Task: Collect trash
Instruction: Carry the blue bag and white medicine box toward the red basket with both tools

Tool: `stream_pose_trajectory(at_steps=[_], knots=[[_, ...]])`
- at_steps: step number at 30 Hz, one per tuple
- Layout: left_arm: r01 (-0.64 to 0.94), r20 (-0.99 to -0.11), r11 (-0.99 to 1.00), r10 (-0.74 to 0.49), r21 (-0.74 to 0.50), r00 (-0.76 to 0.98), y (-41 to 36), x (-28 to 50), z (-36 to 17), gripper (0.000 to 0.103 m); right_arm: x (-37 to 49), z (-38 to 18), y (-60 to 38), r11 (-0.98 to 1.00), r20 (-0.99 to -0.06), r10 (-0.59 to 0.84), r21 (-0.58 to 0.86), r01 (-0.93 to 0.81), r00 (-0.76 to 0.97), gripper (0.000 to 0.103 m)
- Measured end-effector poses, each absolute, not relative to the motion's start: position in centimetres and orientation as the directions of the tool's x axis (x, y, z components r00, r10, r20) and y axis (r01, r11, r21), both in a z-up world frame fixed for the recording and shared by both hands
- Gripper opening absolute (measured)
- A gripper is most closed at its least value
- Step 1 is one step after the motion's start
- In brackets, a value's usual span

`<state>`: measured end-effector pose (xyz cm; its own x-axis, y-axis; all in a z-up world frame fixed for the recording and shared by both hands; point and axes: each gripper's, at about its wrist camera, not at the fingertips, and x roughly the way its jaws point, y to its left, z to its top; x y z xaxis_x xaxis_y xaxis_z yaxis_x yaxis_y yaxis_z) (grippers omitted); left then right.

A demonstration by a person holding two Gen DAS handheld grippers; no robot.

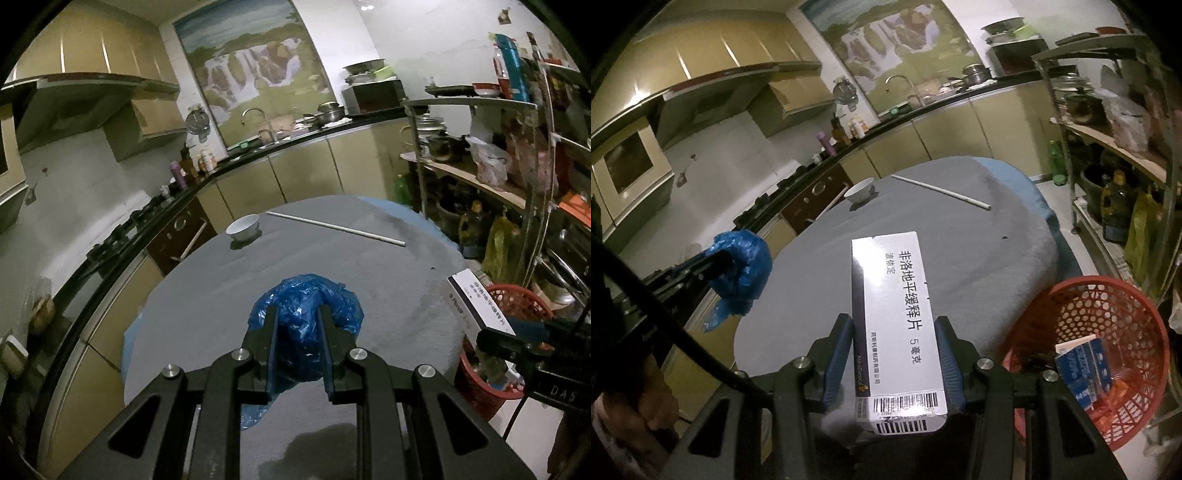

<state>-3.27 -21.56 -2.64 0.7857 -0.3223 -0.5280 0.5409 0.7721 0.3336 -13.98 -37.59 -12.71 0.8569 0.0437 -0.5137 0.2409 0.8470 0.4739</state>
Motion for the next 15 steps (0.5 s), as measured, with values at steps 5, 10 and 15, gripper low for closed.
stream_pose_trajectory(at_steps=[5, 10, 15], knots=[[0.556, -0.529, 0.757, -0.333, 0.343, 0.78, -22.6, -3.9, -2.7, 0.021, -15.0, -12.8, -38.5, 0.836, -0.509, 0.031, 0.485, 0.258, 0.86, 0.049], [0.57, -0.531, 0.743, -0.342, 0.352, 0.775, -23.6, -4.5, -2.8, 0.021, -15.9, -12.9, -39.1, 0.827, -0.504, 0.019, 0.493, 0.269, 0.864, 0.049], [0.584, -0.543, 0.728, -0.346, 0.358, 0.765, -24.3, -4.8, -3.3, 0.021, -16.5, -12.9, -39.6, 0.82, -0.501, 0.009, 0.498, 0.28, 0.865, 0.049]])
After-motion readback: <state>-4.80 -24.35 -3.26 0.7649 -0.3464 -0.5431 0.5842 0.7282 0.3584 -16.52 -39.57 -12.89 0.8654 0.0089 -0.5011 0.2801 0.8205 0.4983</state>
